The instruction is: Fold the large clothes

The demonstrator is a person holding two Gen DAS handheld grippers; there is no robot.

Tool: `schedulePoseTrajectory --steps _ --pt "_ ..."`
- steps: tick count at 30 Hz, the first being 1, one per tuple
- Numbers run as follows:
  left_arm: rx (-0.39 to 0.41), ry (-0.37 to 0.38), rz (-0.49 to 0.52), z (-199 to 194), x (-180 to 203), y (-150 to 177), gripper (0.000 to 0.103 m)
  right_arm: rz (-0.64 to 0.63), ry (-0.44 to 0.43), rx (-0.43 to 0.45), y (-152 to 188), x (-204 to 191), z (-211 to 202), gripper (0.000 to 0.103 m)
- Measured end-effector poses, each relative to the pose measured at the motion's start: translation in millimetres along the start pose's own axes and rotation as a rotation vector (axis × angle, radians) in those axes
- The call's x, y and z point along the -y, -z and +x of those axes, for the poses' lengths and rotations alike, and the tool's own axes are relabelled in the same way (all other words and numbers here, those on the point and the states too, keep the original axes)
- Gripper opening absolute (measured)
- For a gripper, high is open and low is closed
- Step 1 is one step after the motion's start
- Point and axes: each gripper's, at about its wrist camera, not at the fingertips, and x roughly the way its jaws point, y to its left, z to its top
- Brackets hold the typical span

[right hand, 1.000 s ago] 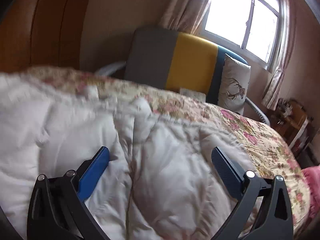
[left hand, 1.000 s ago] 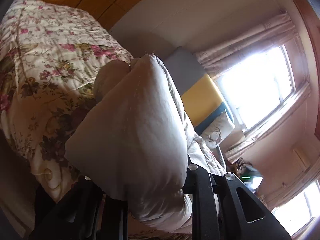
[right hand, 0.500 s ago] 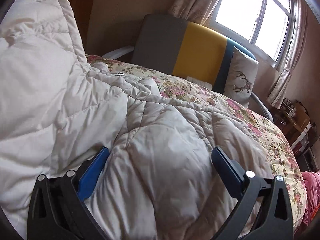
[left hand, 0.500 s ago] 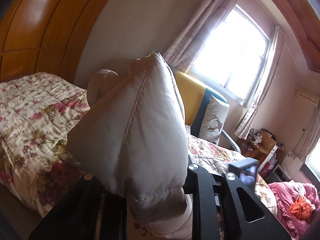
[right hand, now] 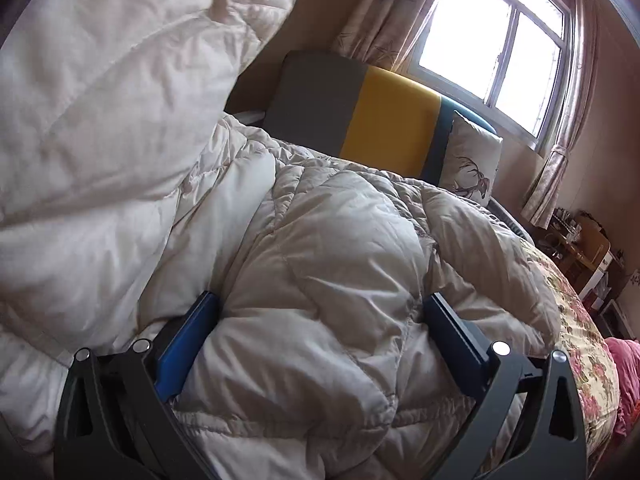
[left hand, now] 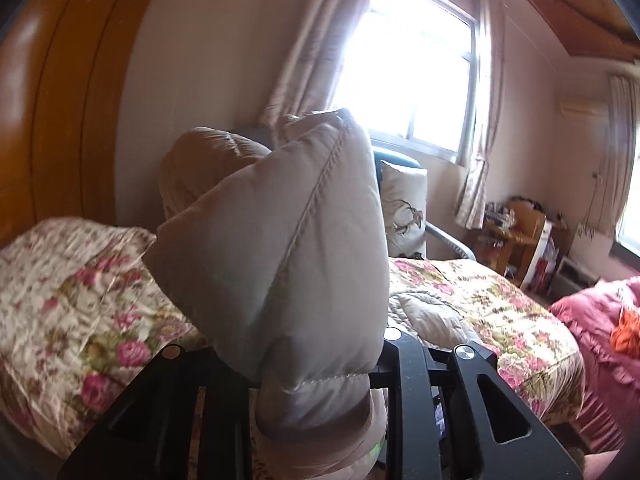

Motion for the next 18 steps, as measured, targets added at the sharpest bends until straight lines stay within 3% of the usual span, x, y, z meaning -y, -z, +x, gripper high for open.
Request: schedulePoseTrajectory --steps 3,7,12,15,18 --pt "-0.006 -0.007 0.052 9 11 -1 0.023 0.029 -0.042 0.028 -5 27 -27 0.101" --pt "-0.021 -0.022 0.105 16 28 2 0.025 0.052 0.082 0.084 2 68 -63 0.101" --pt "-0.036 -0.023 0.161 25 46 6 0.025 0.239 0.202 0.014 30 130 -64 0.101" --pt "-0.046 -0.012 0.193 31 59 9 0.027 0.318 0.142 -0.151 44 150 -34 0.101" --pt "-0.059 0.004 0.254 40 75 15 0.028 0.401 0.088 -0.161 54 155 -32 0.101"
